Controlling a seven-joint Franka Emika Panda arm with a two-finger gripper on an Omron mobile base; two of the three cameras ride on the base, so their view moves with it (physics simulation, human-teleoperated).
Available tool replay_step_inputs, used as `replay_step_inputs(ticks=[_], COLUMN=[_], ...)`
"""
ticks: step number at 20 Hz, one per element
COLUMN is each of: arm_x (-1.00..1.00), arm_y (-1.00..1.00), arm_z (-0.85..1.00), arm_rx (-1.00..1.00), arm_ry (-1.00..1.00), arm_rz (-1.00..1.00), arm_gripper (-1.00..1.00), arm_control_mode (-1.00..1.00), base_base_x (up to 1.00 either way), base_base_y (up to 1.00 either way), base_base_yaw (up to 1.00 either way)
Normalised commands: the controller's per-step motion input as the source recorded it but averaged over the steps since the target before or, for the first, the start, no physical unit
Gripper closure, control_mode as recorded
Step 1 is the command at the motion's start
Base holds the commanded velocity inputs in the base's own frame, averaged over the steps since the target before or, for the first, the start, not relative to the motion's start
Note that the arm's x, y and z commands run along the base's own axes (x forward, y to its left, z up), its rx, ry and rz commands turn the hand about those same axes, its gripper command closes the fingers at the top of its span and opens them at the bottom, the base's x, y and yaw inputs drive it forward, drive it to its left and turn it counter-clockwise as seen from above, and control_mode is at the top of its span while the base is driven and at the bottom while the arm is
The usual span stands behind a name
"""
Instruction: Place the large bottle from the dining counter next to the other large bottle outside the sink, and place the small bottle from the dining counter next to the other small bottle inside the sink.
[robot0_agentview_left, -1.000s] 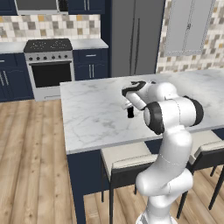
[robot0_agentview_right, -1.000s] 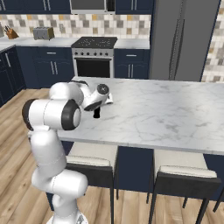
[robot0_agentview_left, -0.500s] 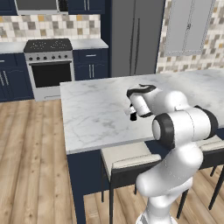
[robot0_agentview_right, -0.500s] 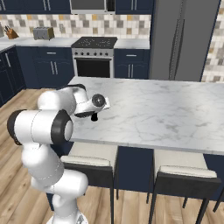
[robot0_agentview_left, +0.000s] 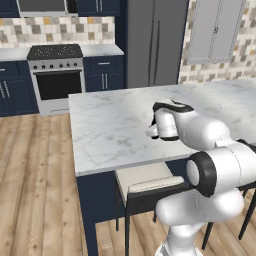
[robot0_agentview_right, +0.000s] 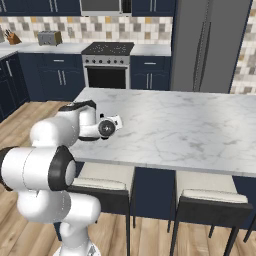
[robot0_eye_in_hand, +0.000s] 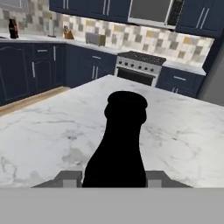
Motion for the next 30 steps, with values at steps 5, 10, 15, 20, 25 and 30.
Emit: replay_step_inputs(ticks=[5,10,15,20,25,30], arm_x=[-0.19,-0.04,0.00,0.00,0.00,0.00], arm_y=[0.00,0.00,0.00,0.00,0.00,0.00], arm_z=[0.35,0.17,0.00,0.00,0.00,0.00], arm_rx=[0.03,0.06,0.00,0.00,0.00,0.00], arm_ry=[-0.08,-0.02,0.00,0.00,0.00,0.00], arm_rz=[0.01,0.00,0.00,0.00,0.00,0.00], arm_gripper=[1.00,1.00,1.00,1.00,1.00,1.00], arm_control_mode=[-1.00,-1.00,1.00,1.00,1.00,1.00], base_base_x=[0.00,0.00,-0.02,-0.47,-0.53,-0.13], base_base_y=[0.00,0.00,0.10,0.53,0.80,0.99], base_base_yaw=[0.00,0.00,0.00,0.03,0.05,0.11])
